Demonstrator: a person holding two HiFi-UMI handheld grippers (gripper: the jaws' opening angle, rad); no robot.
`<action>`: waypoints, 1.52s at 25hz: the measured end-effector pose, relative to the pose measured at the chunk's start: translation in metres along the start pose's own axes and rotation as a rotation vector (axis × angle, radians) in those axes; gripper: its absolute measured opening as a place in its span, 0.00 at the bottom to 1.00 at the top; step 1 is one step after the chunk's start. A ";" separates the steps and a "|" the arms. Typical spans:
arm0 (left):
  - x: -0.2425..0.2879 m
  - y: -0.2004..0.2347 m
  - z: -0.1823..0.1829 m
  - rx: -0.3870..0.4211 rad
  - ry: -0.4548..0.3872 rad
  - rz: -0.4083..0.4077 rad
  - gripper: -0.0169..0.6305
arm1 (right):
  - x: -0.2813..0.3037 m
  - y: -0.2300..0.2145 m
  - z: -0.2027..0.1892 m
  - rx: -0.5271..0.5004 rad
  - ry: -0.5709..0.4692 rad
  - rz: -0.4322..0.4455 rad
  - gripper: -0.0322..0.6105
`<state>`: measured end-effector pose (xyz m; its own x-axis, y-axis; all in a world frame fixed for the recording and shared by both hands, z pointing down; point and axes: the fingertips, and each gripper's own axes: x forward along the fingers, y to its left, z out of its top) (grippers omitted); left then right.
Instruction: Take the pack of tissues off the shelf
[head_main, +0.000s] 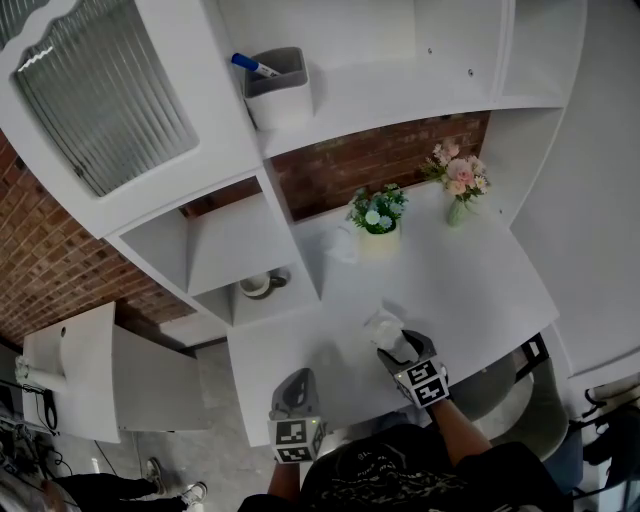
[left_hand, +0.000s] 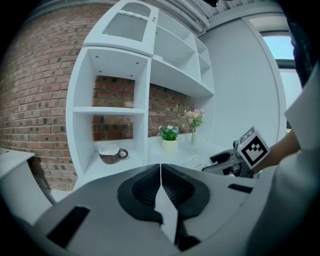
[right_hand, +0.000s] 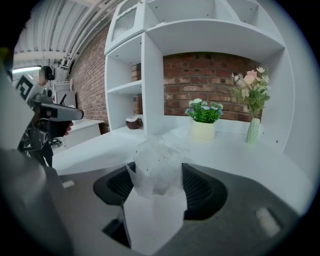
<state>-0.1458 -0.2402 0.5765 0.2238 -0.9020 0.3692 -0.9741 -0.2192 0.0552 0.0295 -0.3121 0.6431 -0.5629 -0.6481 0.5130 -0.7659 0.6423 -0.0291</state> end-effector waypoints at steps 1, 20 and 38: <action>-0.001 -0.001 0.001 -0.008 0.002 0.000 0.05 | 0.000 0.000 -0.003 0.002 0.001 0.001 0.49; -0.006 0.003 -0.006 -0.051 0.007 0.024 0.05 | -0.005 0.003 -0.025 0.015 0.058 0.010 0.53; -0.001 0.002 -0.024 -0.015 0.039 0.017 0.05 | 0.002 0.004 -0.054 0.051 0.188 0.015 0.82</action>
<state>-0.1485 -0.2304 0.5982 0.2061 -0.8904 0.4059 -0.9782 -0.1981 0.0621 0.0425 -0.2886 0.6901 -0.5099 -0.5480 0.6631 -0.7754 0.6266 -0.0784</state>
